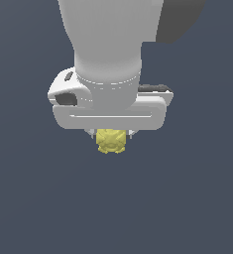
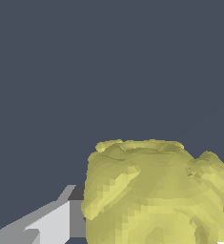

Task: Pick up the object and move it to a goal position.

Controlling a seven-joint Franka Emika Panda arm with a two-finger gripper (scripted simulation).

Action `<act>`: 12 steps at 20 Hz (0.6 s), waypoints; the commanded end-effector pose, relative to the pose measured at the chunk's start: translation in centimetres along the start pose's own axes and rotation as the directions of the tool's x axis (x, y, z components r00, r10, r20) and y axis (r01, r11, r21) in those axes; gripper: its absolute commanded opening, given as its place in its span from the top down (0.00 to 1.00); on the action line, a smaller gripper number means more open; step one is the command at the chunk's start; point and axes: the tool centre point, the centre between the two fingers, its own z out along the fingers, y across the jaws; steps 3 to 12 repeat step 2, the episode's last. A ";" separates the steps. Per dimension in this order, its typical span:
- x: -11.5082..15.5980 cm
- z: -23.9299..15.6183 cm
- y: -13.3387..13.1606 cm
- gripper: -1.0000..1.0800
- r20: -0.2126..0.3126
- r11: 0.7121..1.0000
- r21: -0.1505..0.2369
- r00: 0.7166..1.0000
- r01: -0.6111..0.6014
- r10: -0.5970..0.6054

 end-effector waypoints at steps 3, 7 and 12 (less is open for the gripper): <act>0.0 -0.2 0.0 1.00 0.000 1.000 0.000 1.000 0.000 0.000; 0.0 -0.2 0.0 1.00 0.000 1.000 0.000 1.000 0.000 0.000; 0.0 -0.2 0.0 1.00 0.000 1.000 0.000 1.000 0.000 0.000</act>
